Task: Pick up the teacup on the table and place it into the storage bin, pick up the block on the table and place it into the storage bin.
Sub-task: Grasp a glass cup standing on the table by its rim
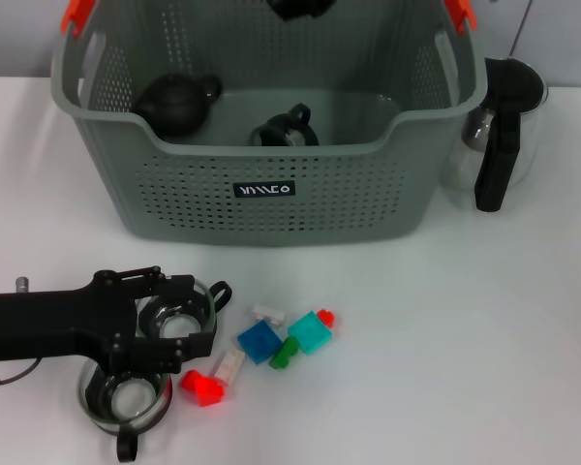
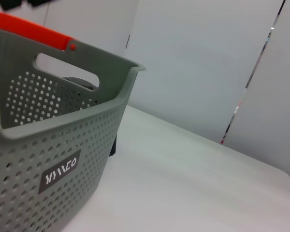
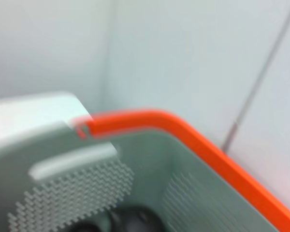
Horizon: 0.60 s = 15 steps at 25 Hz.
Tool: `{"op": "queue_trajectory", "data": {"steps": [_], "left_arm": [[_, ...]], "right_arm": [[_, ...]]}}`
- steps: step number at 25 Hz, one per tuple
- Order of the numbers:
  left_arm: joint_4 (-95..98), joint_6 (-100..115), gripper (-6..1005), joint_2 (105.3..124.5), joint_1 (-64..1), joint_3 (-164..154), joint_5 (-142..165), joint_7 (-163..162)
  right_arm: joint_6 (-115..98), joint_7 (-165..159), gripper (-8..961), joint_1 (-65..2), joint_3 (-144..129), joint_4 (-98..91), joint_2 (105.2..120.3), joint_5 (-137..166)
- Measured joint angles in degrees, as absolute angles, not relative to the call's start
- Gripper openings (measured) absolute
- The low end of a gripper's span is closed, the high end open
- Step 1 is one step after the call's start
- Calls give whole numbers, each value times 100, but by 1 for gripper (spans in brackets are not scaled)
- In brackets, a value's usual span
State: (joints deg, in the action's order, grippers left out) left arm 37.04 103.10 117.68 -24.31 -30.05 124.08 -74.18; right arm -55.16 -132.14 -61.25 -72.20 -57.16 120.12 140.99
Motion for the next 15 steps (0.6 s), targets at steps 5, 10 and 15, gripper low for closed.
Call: {"op": "queue_trajectory", "data": {"steps": [5, 10, 15], "left_arm": [[3720, 10310, 874, 11768, -2423, -2963, 12402, -7418], [3727, 10332, 875, 11757, -2417, -2874, 12405, -7418], [3752, 10374, 875, 11742, -2417, -2873, 12439, -7439]], "right_arm": [[-6076, -12760, 655, -5421, -7207, -6613, 11997, 12966], [-6666, -12574, 654, -4727, -7201, -7276, 12000, 12307], [-7163, -12422, 653, -4116, -7152, -7621, 11992, 11892]]}}
